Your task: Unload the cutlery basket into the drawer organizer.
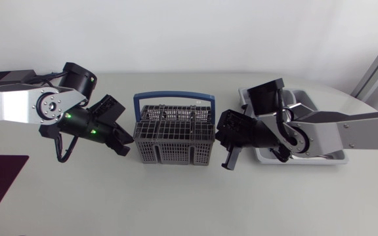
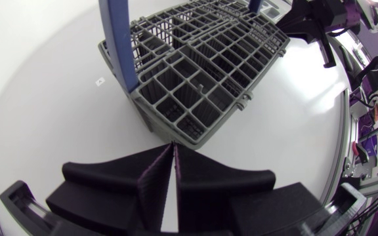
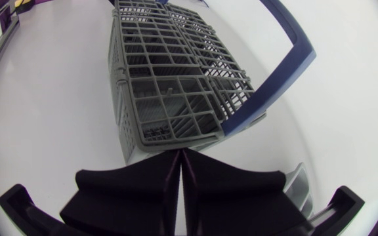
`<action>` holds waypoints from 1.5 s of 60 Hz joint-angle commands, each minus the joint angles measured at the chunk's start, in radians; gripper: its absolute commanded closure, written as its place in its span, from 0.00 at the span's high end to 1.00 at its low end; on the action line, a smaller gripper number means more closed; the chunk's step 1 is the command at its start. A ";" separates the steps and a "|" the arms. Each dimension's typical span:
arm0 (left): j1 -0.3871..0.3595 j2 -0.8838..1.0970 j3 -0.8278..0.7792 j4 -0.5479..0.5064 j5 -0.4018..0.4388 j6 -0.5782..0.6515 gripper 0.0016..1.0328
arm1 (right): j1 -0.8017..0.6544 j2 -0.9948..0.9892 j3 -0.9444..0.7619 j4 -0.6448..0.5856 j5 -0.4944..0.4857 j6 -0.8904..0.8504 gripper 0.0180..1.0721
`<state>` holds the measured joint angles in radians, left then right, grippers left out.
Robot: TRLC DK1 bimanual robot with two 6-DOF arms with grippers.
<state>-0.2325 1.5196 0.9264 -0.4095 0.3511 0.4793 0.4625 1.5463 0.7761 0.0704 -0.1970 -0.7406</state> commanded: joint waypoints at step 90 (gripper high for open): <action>0.246 -0.199 -0.067 0.009 0.092 0.044 0.24 | -0.130 -0.307 -0.192 0.035 0.209 0.066 0.06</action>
<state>-0.0128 1.3663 0.8948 -0.4049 0.4198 0.5022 0.3428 1.3064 0.6174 0.0978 -0.0078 -0.7124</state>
